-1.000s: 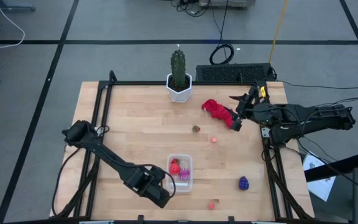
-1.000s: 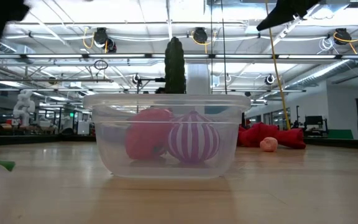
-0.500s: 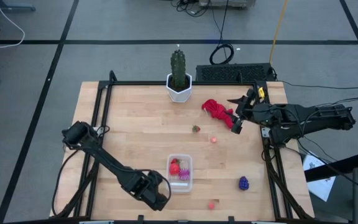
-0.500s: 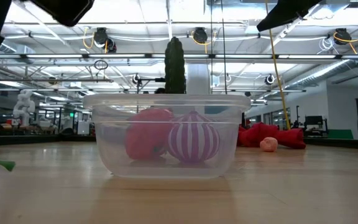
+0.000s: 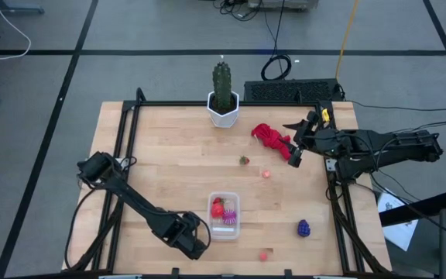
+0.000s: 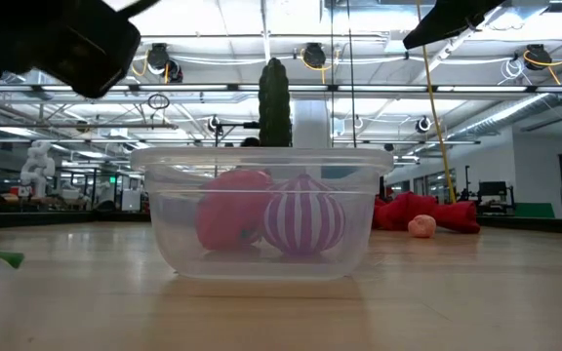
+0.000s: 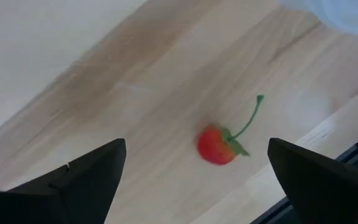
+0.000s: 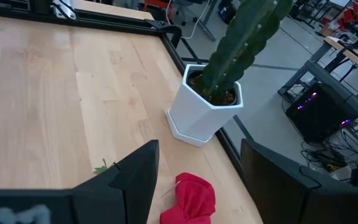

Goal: Pick and placing Produce into tupperware
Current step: Put the bottom strawberry into the transparent container

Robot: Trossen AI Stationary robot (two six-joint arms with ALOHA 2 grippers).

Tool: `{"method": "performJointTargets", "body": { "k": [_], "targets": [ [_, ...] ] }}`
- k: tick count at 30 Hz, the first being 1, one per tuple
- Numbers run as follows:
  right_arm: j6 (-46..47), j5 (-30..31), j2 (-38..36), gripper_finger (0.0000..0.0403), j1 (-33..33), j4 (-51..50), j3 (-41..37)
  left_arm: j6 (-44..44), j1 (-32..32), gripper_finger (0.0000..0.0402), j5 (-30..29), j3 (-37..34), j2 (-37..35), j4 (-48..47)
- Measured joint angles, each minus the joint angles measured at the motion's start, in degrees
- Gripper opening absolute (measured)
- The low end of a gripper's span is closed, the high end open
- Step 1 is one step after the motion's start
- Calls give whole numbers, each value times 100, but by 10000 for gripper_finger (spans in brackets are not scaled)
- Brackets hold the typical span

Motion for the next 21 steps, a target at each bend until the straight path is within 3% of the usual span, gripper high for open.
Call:
{"method": "performJointTargets", "body": {
  "k": [8,21],
  "targets": [
    [-3,-1,0,219,0,45,0,185,40,399,424,22,397,98],
    [-2,-1,0,219,0,193,0,227,43,399,358,66,446,134]
  ]
}}
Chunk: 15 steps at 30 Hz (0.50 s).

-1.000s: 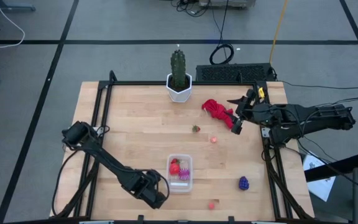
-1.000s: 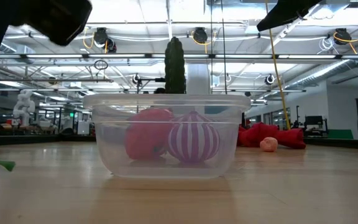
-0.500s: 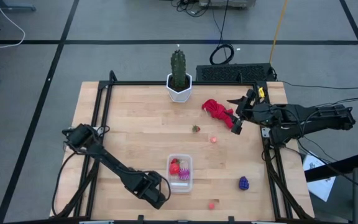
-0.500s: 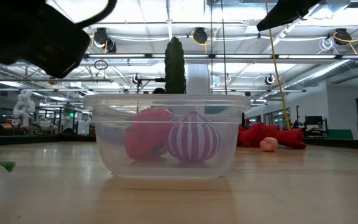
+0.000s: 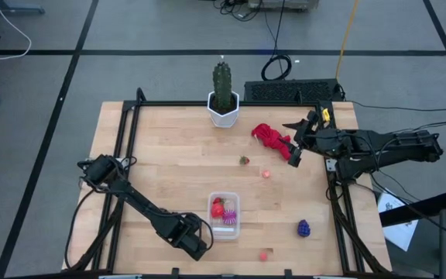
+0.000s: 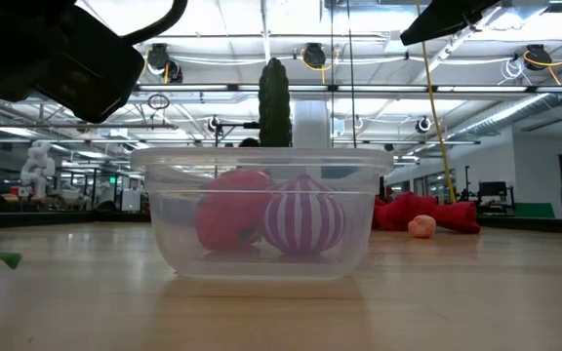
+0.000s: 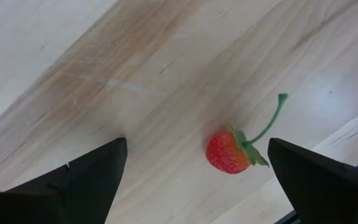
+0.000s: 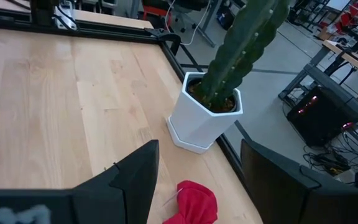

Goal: Pick and placing Produce into tupperware
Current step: Put the bottom strawberry into the transparent container

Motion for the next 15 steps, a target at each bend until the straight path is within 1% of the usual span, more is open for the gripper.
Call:
{"method": "performJointTargets", "body": {
  "k": [10,15],
  "targets": [
    [0,0,0,219,0,0,0,40,-2,399,0,4,11,-86],
    [-1,0,0,219,0,0,0,43,-3,399,63,11,11,-321]
  ]
}}
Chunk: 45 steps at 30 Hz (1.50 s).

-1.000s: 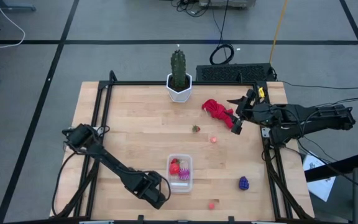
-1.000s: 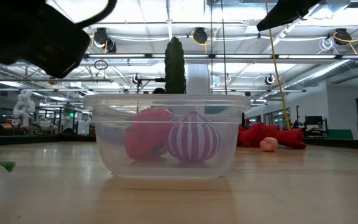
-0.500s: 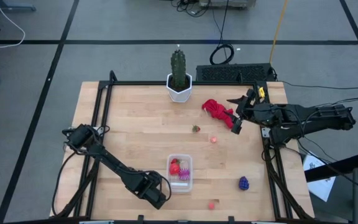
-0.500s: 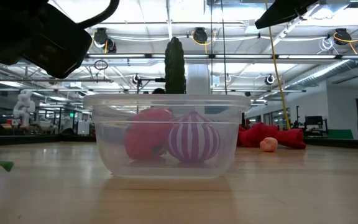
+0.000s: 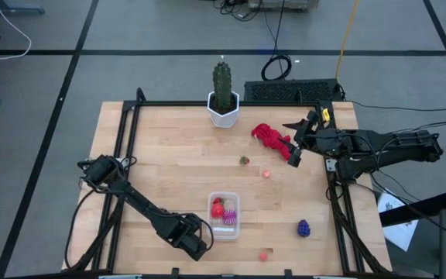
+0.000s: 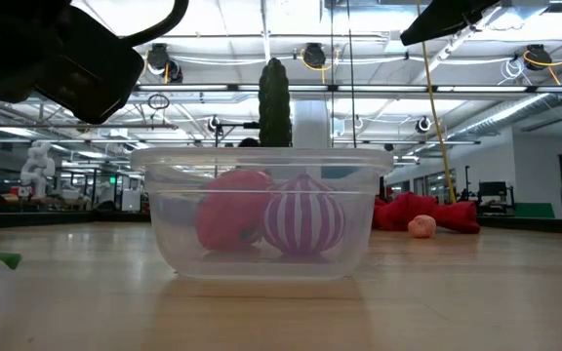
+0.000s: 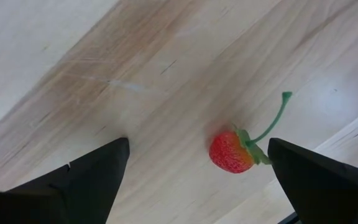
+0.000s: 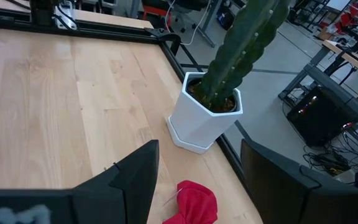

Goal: Pick and placing Produce into tupperware
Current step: Put the bottom strawberry into the transparent container

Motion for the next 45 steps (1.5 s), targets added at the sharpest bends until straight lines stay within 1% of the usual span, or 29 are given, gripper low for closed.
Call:
{"method": "performJointTargets", "body": {
  "k": [5,12,45],
  "targets": [
    [-1,0,0,219,0,0,0,-12,1,399,57,0,0,-39],
    [-1,0,0,219,0,0,0,59,1,399,-24,-24,0,283],
    [-1,0,0,219,0,4,0,6,-3,399,-164,-22,-2,369]
  ]
}}
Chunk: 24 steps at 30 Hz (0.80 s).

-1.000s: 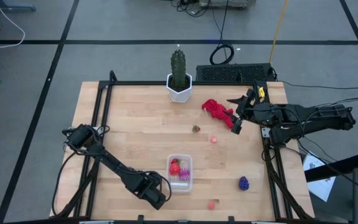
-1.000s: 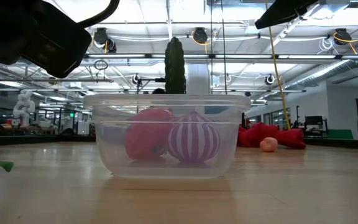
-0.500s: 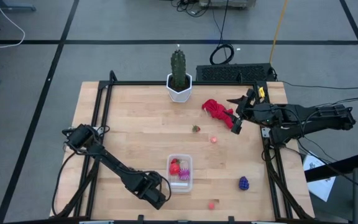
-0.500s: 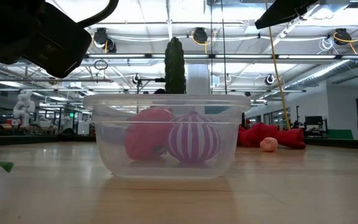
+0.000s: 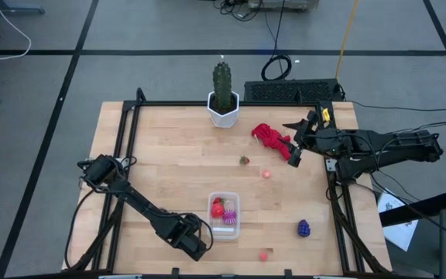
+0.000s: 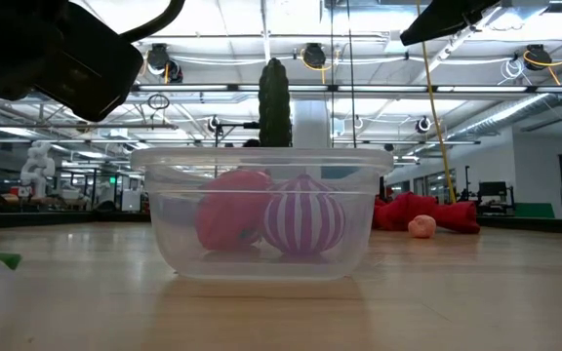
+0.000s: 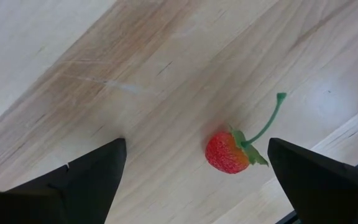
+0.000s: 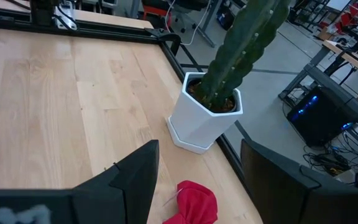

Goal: Pick and placing Produce into tupperware
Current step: Put the bottom strawberry into the transparent container

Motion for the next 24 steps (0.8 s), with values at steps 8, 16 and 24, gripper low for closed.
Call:
{"method": "performJointTargets", "body": {
  "k": [8,16,24],
  "targets": [
    [0,-2,0,219,0,0,0,2,9,399,-6,2,0,-1],
    [0,-2,0,219,2,0,0,-2,9,399,-8,4,0,-4],
    [0,-2,0,219,1,0,0,16,45,399,-44,15,2,-85]
  ]
}}
